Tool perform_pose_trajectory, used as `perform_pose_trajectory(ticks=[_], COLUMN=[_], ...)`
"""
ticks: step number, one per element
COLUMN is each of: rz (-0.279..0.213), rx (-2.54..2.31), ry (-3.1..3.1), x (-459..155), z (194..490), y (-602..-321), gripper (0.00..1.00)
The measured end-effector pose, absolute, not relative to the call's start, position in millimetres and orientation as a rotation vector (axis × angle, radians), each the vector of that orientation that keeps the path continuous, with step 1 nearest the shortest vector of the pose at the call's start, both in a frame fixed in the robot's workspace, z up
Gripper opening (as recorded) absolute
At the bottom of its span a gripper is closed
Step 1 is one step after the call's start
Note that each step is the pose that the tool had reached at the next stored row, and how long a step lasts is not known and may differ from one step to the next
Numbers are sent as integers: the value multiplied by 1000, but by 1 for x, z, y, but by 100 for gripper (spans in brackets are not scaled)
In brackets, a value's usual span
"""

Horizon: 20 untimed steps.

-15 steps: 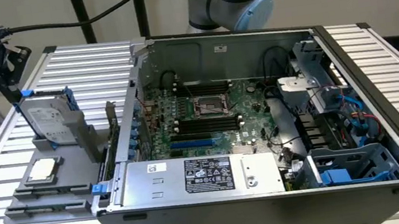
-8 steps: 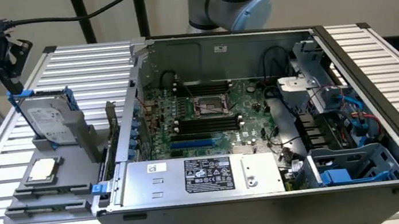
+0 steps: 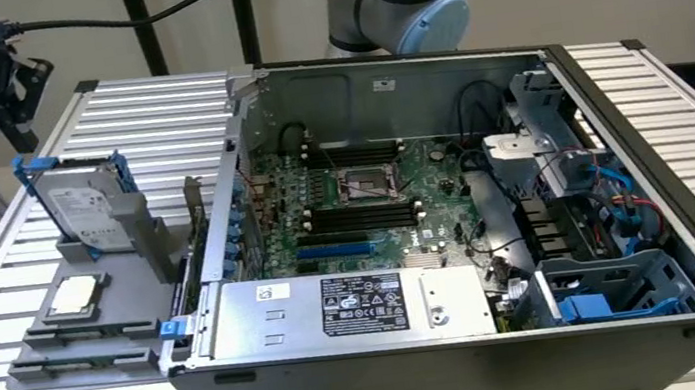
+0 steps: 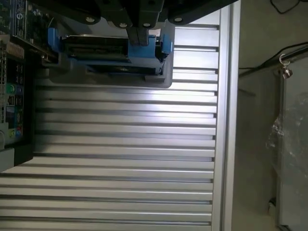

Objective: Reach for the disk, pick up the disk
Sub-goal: 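Reach for the disk, then pick up the disk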

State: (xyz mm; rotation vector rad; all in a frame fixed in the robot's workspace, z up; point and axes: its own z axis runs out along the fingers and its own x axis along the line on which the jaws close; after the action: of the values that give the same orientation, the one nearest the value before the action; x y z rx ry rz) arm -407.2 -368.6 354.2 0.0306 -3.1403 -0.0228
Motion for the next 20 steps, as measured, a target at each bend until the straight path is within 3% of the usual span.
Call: perform_pose_trajectory(ticks=[20], rz=[-15], rx=[330], ry=[-3122], x=[-406], z=[354], y=[-368], gripper=[11])
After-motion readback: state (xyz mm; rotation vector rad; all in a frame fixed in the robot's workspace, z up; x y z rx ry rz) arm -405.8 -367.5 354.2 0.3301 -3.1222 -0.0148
